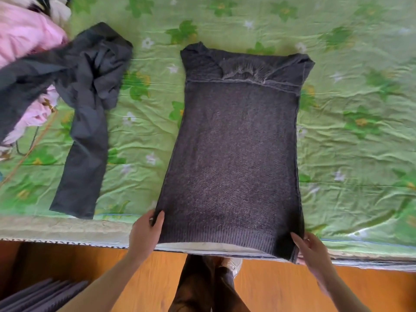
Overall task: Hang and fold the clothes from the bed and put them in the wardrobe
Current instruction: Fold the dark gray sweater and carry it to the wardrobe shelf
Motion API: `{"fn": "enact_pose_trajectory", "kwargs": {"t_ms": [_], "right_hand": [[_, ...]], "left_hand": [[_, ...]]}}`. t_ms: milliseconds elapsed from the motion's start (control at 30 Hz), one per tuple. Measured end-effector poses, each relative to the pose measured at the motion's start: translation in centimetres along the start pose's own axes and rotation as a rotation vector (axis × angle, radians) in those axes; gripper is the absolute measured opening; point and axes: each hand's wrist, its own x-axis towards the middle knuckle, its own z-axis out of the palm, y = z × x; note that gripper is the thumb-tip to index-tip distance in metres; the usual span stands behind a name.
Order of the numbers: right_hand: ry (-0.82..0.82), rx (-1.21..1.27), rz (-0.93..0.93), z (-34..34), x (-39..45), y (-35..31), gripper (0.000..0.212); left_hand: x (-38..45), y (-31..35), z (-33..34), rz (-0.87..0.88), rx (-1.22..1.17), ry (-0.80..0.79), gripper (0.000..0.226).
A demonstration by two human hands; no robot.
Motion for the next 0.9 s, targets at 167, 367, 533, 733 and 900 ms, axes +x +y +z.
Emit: {"fn": "enact_pose_trajectory", "kwargs": {"t_ms": [167, 367, 533, 733, 900], "right_hand": [[-0.066, 0.172, 0.077, -0.8, 0.1, -3.3, 0.023], [-0.148, 0.49, 0.103, -1.9, 2.1, -11.2, 0.035], [-0.181, 0.734, 0.099, -2.9, 5.9, -19.0, 0.034], [-0.052, 0.803, 0.02, -2.3, 11.9, -27.4, 0.034], [0.003, 0.76, 0.114, -1.8, 17.7, -32.6, 0.033]], "left_hand": [[2.3, 3.6, -1.6, -0.117, -0.23, -0.102, 0.057], [7.3, 12.3, -4.6, -0.416, -0.583, -0.419, 0.039], [15.3, 17.9, -5.9, -0.385, -0.68, -0.49, 0.049], [23.1, 23.8, -6.4, -0.369, -0.622, -0.305, 0.025], [28.2, 27.3, -6.3, -0.471, -0.629, -0.275, 0.025]]}}
